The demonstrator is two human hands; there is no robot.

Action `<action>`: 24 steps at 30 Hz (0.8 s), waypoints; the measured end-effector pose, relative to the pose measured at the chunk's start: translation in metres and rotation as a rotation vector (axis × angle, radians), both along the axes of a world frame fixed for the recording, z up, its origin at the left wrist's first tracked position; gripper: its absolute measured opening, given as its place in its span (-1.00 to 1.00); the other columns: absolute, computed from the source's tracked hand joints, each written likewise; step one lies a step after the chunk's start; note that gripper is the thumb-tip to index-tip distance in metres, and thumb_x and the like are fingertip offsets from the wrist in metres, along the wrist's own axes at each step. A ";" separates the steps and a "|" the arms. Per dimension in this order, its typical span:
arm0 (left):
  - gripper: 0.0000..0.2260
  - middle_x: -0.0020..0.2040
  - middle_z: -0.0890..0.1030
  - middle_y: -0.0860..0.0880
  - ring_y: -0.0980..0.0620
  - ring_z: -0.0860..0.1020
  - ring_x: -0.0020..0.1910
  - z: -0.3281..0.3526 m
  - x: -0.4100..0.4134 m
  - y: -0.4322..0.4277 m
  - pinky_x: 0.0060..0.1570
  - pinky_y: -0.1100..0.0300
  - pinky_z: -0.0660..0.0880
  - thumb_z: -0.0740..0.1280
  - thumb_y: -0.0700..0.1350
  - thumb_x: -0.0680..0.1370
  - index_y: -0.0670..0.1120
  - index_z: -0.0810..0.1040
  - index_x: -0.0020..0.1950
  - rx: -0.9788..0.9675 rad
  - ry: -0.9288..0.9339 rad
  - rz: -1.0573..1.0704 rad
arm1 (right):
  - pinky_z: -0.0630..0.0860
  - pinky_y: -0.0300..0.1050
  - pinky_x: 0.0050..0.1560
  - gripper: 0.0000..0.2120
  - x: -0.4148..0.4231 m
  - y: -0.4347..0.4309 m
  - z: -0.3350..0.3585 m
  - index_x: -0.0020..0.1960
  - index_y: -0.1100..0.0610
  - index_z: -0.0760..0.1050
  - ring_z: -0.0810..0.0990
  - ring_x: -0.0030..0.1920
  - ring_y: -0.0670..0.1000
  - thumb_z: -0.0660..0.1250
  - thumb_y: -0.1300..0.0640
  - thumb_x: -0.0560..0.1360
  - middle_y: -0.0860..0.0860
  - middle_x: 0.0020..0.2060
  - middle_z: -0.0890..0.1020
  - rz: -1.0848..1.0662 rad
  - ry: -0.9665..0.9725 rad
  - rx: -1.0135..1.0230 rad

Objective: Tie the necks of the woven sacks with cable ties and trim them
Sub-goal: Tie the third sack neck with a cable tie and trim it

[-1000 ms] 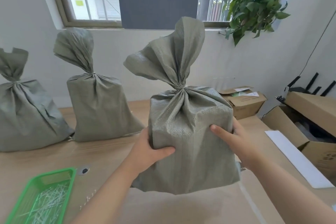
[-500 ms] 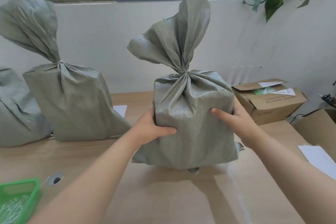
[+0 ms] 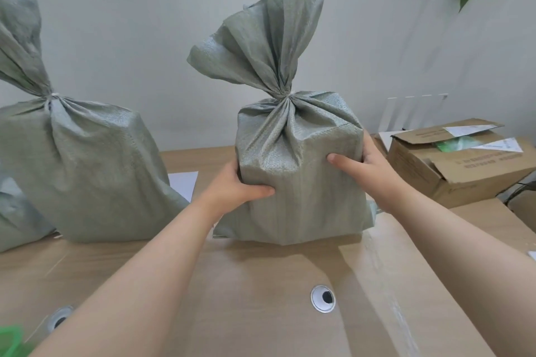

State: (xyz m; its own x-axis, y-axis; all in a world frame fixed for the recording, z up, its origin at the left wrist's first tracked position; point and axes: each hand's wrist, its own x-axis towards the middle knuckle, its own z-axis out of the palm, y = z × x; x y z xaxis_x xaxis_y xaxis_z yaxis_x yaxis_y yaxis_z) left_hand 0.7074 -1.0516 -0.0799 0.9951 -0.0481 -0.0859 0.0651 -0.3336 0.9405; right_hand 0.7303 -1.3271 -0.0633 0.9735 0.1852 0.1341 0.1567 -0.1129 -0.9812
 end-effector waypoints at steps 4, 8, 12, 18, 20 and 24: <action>-0.41 0.12 0.71 0.08 0.16 0.67 0.10 -0.015 0.015 0.010 0.06 0.20 0.57 0.62 -0.25 0.34 -0.03 0.53 0.32 0.026 -0.002 0.005 | 0.49 -0.30 0.13 -0.34 0.014 0.009 -0.017 0.50 -0.21 0.23 0.57 0.20 -0.28 0.40 0.20 0.54 -0.34 0.17 0.60 0.005 0.010 0.000; -0.47 0.09 0.70 0.06 0.24 0.67 -0.01 -0.028 0.015 0.006 -0.12 0.38 0.57 0.58 -0.32 0.37 -0.09 0.53 0.29 -0.005 -0.026 0.061 | 0.52 -0.28 0.14 -0.33 0.020 0.012 -0.035 0.52 -0.17 0.19 0.57 0.22 -0.25 0.40 0.20 0.55 -0.29 0.22 0.60 -0.007 0.028 0.014; -0.44 0.11 0.68 0.07 0.25 0.66 0.01 -0.032 0.013 0.004 -0.10 0.38 0.56 0.58 -0.31 0.37 -0.07 0.50 0.31 -0.016 -0.036 0.058 | 0.52 -0.07 0.26 -0.30 0.020 0.005 -0.044 0.50 -0.16 0.22 0.56 0.28 -0.15 0.44 0.23 0.51 -0.17 0.29 0.58 -0.006 0.027 -0.006; -0.31 0.20 0.62 0.10 0.38 0.61 0.02 -0.028 0.003 0.001 -0.10 0.46 0.54 0.59 -0.33 0.36 -0.06 0.40 0.42 -0.030 -0.064 0.062 | 0.51 0.05 0.31 -0.30 0.013 -0.002 -0.048 0.48 -0.12 0.27 0.55 0.30 -0.11 0.49 0.25 0.47 -0.12 0.30 0.57 -0.036 0.018 -0.032; -0.24 0.23 0.59 0.14 0.38 0.58 0.10 -0.027 -0.001 0.001 0.01 0.43 0.55 0.60 -0.31 0.35 -0.03 0.36 0.47 -0.036 -0.078 0.073 | 0.55 -0.04 0.27 -0.28 0.010 -0.001 -0.046 0.49 -0.09 0.26 0.57 0.26 -0.17 0.48 0.27 0.46 -0.12 0.29 0.57 -0.049 0.020 -0.024; -0.05 0.38 0.50 0.17 0.28 0.49 0.31 -0.025 -0.008 0.004 0.33 0.19 0.46 0.63 -0.22 0.34 0.08 0.19 0.58 -0.016 -0.074 0.092 | 0.57 -0.21 0.18 -0.19 0.003 -0.002 -0.041 0.54 -0.10 0.19 0.54 0.22 -0.29 0.52 0.22 0.44 -0.14 0.33 0.52 -0.074 0.035 -0.052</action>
